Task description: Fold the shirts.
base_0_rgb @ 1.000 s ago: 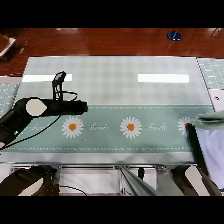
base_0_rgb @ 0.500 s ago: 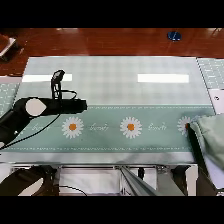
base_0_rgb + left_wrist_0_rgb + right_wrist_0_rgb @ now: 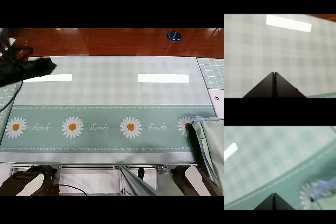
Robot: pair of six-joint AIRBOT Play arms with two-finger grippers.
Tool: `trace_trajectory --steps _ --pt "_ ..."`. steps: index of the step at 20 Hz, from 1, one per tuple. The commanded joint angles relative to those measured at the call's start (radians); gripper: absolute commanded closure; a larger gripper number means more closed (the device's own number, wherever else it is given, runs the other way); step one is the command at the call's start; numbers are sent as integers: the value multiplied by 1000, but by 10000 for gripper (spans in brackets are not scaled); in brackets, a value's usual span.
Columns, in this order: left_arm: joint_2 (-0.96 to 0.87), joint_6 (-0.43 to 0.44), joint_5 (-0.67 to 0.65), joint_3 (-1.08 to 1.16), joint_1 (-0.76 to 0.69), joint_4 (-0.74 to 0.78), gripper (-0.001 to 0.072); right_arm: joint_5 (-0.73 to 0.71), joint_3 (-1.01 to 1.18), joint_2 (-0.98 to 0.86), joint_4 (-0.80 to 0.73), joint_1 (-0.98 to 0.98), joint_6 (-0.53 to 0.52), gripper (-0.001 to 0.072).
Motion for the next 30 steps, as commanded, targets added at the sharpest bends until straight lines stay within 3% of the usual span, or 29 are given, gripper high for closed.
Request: trace_trajectory --steps 1,3,4,5,6,7,11,30 --pt "-21 44 -24 119 -61 -43 691 -165 51 -128 -37 482 -49 693" --pt "-48 42 -97 101 -151 118 691 -222 24 -209 -456 809 32 693" --pt "-67 7 -135 83 -179 277 691 -254 -15 -251 -684 914 195 694" --pt "-89 -97 -188 61 -185 414 691 -259 -39 -300 -842 975 378 694" --pt "-106 -156 -236 48 -179 459 690 -261 -46 -339 -852 993 475 694" --pt "-117 -139 -269 44 -173 455 691 -277 -48 -370 -794 995 485 694" --pt "-120 -103 -280 45 -174 446 690 -309 -48 -399 -713 995 475 693" --pt "-123 -102 -277 45 -173 446 690 -309 -48 -398 -713 995 471 693"
